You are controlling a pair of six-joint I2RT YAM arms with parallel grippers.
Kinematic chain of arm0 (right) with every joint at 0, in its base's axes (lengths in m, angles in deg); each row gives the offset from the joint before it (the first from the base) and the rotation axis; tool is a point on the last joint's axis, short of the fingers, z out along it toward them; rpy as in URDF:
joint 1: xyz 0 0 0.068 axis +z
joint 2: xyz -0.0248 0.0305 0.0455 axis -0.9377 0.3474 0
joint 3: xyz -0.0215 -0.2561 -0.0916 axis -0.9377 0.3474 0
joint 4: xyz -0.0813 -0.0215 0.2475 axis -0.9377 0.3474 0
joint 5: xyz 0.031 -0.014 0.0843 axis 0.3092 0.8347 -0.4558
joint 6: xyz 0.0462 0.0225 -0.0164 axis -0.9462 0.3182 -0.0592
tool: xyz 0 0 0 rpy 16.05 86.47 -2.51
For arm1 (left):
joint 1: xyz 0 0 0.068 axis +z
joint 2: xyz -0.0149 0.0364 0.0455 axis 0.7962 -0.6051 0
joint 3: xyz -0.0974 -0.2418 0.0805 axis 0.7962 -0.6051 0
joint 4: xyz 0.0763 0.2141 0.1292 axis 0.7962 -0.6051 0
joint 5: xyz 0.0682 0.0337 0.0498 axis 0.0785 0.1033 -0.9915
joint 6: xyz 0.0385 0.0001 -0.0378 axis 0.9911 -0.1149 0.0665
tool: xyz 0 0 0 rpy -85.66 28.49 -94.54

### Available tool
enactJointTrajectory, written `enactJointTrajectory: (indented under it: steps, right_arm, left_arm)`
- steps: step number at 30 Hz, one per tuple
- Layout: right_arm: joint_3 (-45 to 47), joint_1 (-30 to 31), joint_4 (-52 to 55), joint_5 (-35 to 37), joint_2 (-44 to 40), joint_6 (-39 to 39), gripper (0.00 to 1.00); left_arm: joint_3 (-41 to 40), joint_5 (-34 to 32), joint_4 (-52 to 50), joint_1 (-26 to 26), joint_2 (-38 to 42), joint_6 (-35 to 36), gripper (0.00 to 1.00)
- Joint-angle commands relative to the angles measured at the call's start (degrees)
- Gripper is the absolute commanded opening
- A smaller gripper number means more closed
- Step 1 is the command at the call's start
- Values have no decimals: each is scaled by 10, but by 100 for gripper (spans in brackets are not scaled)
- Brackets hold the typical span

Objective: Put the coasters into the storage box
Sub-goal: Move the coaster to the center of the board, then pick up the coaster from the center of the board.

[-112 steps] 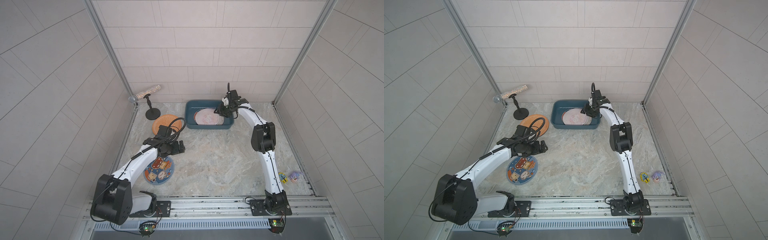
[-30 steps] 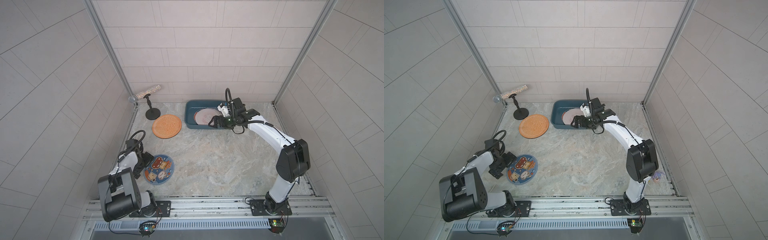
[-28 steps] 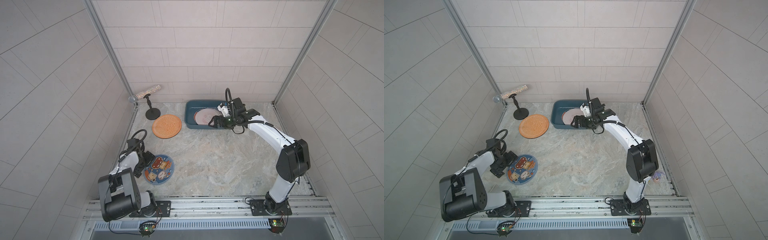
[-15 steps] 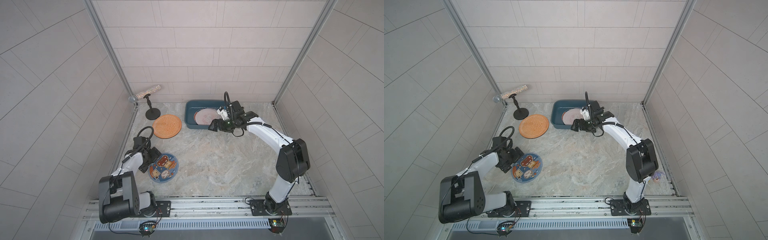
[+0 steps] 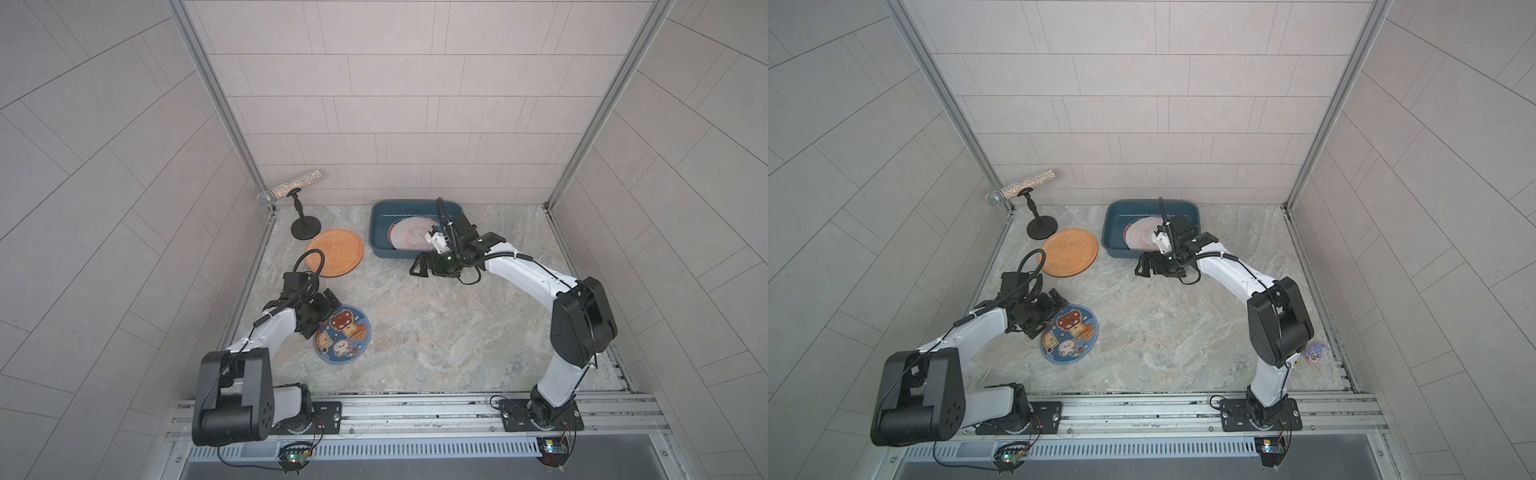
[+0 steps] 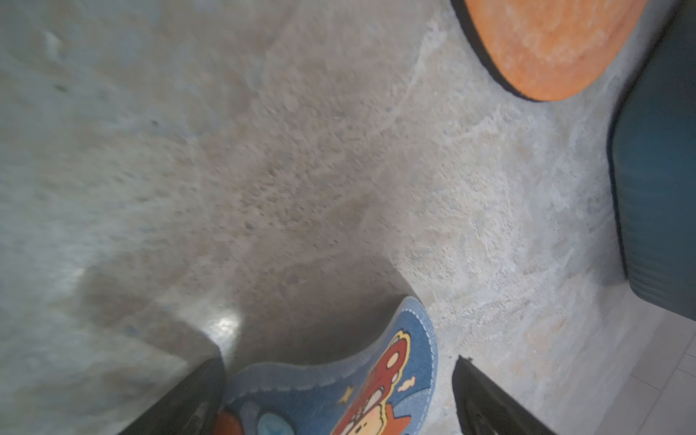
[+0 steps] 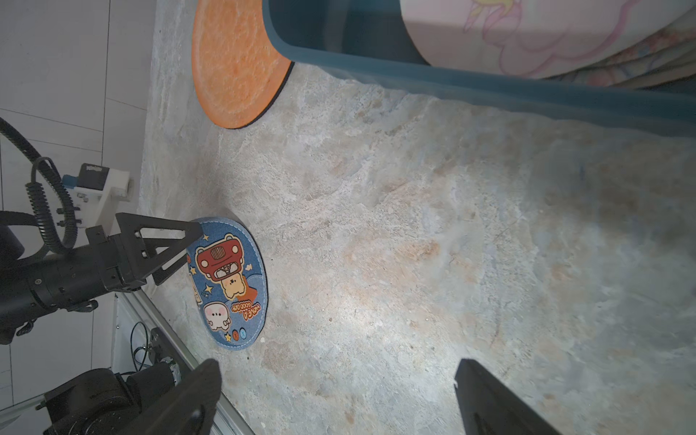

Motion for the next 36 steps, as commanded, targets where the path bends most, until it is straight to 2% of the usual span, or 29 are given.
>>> enactJointTrajectory:
  steps: [1, 8, 13, 19, 31, 36]
  right_arm:
    - [1, 18, -8, 3, -10, -4, 100]
    - [7, 63, -22, 6, 7, -17, 100]
    - [1, 108, -29, 3, 31, -20, 100]
    - [-9, 153, -42, -1, 65, -28, 100]
    - [11, 173, -79, 0, 87, -54, 99]
    - [25, 187, -108, 6, 106, -84, 93]
  left_arm:
    - [-44, 27, -80, -23, -42, -25, 100]
    - [-29, -76, -169, -25, 22, -20, 100]
    - [-27, -112, -193, -25, 58, -35, 100]
    - [-43, -84, -162, -29, 45, -30, 97]
    - [-50, -76, -144, -80, 22, -24, 93]
    - [-52, -66, -138, -98, 20, -25, 92]
